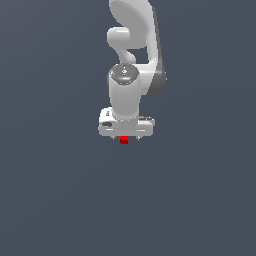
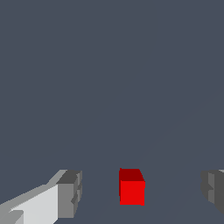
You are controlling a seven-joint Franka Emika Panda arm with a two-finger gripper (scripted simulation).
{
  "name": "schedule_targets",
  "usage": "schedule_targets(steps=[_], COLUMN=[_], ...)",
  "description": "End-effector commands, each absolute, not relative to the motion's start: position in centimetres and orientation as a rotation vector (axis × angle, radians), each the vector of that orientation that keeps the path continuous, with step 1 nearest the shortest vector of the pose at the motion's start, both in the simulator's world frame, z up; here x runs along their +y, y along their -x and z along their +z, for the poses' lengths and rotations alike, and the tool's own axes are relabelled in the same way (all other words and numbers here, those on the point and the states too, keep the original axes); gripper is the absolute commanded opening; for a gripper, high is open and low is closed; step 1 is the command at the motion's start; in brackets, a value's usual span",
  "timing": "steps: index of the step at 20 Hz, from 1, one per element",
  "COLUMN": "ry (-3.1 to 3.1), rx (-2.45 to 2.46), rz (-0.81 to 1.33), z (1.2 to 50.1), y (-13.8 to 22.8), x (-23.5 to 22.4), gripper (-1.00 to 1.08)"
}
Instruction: Pick up the red cube and move it to a goal position.
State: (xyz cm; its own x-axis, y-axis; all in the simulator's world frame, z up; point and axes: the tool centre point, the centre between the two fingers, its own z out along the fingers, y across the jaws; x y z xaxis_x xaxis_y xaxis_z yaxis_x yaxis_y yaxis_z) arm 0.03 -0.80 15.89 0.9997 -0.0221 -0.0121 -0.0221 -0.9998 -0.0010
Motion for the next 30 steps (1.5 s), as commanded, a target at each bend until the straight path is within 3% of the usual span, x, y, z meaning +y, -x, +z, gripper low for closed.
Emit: schedule_targets(steps=[1,11,30], ry=[3.14,3.14,3.141], rx=[0.035,0.044,0.09], rz=[0.019,0.016,0.001], z=[15.9,13.8,3.2], y=[0.0,1.5,8.5], x=[-0.8,-1.0,-1.9], gripper=[1.0,1.0,1.0])
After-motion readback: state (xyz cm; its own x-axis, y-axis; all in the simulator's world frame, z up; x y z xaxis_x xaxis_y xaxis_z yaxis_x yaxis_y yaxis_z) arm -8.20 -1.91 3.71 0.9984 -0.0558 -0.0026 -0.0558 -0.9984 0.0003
